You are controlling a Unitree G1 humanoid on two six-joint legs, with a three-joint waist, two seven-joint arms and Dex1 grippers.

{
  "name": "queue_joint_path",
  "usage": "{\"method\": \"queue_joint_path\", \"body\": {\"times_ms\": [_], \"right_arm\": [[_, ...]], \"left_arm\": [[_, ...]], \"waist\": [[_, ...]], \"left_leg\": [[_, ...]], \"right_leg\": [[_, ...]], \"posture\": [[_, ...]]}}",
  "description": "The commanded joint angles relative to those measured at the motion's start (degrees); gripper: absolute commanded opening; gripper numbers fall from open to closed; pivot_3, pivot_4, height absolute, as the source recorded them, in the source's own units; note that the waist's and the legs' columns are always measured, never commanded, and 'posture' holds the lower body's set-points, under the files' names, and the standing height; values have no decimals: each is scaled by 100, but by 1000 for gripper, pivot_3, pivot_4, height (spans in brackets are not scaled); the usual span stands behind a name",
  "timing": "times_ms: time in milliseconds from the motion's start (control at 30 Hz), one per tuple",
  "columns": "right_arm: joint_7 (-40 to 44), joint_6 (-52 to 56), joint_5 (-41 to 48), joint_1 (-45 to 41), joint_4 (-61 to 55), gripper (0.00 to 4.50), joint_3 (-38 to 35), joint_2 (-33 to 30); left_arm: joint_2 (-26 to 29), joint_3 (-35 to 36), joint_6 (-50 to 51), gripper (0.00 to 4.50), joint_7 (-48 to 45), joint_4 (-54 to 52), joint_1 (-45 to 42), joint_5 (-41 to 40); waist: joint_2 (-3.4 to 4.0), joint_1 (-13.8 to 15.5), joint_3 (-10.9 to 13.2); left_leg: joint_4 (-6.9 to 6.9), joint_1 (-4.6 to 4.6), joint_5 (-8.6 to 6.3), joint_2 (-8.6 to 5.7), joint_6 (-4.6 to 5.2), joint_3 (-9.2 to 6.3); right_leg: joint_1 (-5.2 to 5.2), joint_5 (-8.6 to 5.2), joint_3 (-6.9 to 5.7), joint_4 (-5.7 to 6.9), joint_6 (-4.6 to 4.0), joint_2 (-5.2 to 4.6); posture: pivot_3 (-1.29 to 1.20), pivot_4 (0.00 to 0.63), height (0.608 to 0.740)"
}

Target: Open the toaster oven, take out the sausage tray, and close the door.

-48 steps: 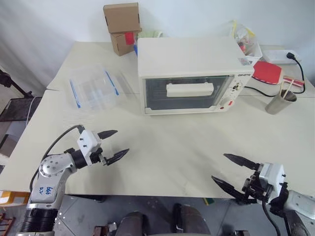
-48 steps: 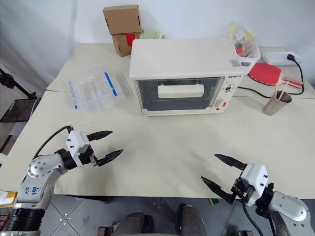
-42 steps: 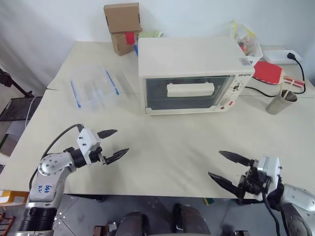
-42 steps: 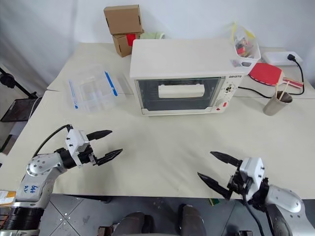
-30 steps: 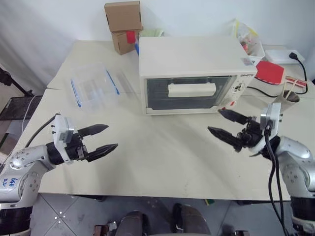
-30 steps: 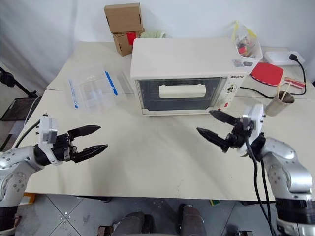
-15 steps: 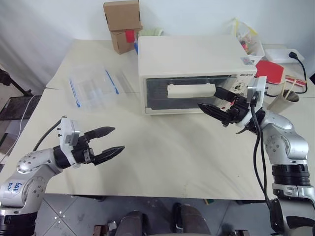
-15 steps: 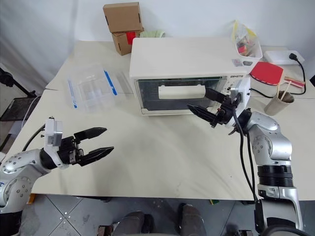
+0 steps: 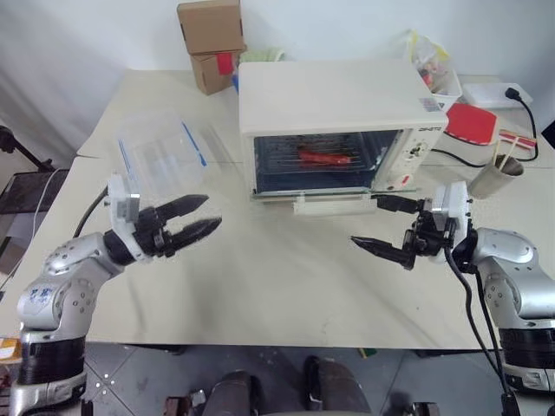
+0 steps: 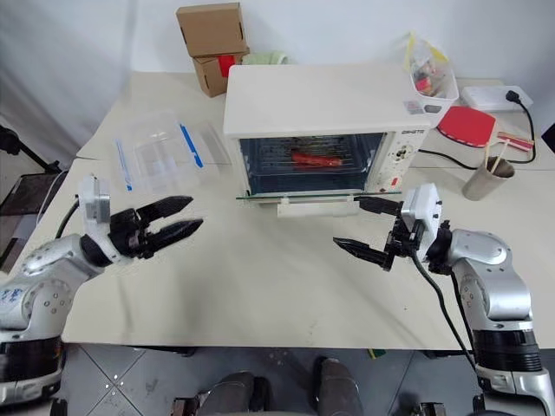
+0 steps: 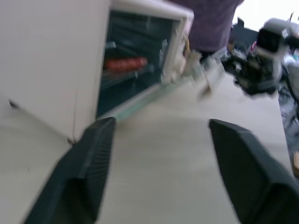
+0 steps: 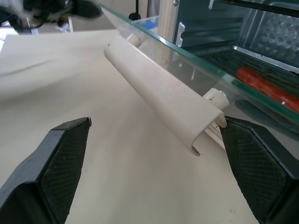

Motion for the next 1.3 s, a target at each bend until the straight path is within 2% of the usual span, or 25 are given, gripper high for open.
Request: {"method": "queue_joint_path", "body": {"times_ms": [33,233,333,567,833,1033,1167,1233,1300], "right_arm": [[68,-356,-7,-58,-203,4500,-12,65],[45,-627,-159,-140,-24,4500,35,117],[24,-760,-211,-119,40,4500,32,141],[-339,-1007,-276,549,-261,4500,-171,206],[-1456,-1162,-401,2462,-1190,4500,-1152,416],[-1794,-1588,-528,3978,-1310,4500,-2179,612],[-2003,-1886,-558,4059,-1205,4500,-2672,537],[-2093,-1822,-521,3824,-1271,4500,-2717,398],[-2379,-1345,-726,3372,-1540,4500,-2463,93]], "left_arm": [[-192,-272,-398,1866,-19,427,-470,362],[-808,-773,-1079,30,17,1449,-1366,1010],[-1120,-875,-1420,30,233,1972,-1702,1339],[-1409,-1191,-1479,30,-304,2056,-1650,1383],[-1475,-1370,-1591,30,-577,2162,-1539,1545],[-1553,-1606,-1789,30,-738,2175,-1362,1761],[-1581,-1773,-2037,30,-735,2148,-1161,2023],[-1610,-1736,-2065,30,-619,2105,-1075,2052],[-1609,-1743,-2232,30,-478,2024,-876,2191]], "waist": [[0,-3,0],[-2,7,1],[-2,6,1],[-3,20,2],[-3,167,1],[-3,176,1],[-3,110,1],[-3,79,1],[-1,21,0]], "left_leg": [[1,0,0,0,0,0],[9,-7,0,0,0,9],[19,-8,0,0,0,9],[30,-12,0,2,1,8],[50,-15,0,-5,3,7],[47,-13,0,-13,6,4],[46,-1,-1,-11,9,27],[46,7,-1,-1,9,32],[45,12,0,3,8,35]], "right_leg": [[0,0,-2,0,0,3],[-12,0,-17,12,0,28],[-13,0,-16,21,1,30],[-17,0,-15,32,1,30],[-14,3,-6,39,5,18],[-9,3,5,38,6,13],[-8,5,16,38,9,13],[-7,5,25,39,9,8],[-8,5,33,39,8,0]], "posture": [[0,150,740],[0,150,740],[0,150,740],[0,150,740],[0,150,740],[0,150,740],[0,150,740],[0,150,740],[0,150,740]]}}
